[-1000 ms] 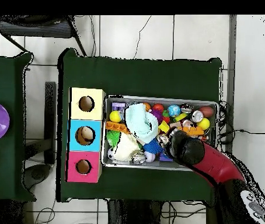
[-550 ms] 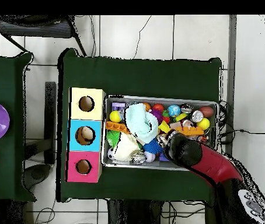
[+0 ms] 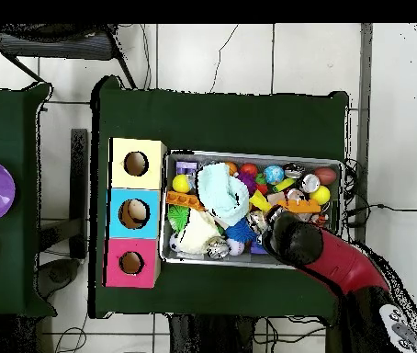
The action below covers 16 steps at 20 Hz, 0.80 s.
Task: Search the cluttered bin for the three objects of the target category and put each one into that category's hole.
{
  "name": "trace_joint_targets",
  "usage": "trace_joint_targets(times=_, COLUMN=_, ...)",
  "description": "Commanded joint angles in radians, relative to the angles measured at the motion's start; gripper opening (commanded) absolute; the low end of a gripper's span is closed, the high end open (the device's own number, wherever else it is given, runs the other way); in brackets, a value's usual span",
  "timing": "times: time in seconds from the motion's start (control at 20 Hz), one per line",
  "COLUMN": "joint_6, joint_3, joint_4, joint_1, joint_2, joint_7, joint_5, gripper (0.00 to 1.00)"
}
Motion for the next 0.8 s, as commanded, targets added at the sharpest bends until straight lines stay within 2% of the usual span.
trace_joint_targets(times=0.05, joint_6=0.062, joint_3=0.013, joint_4=-0.006, joint_1=-0.018, joint_2=-0.008, joint_7=0.031, joint_5=-0.053, gripper=1.0)
trace_joint_targets(times=0.8, joint_6=-0.046, joint_3=0.034, joint_4=-0.065, joint_1=-0.086, joint_2=0.163, joint_7=0.028, joint_5=-0.098, gripper=1.0)
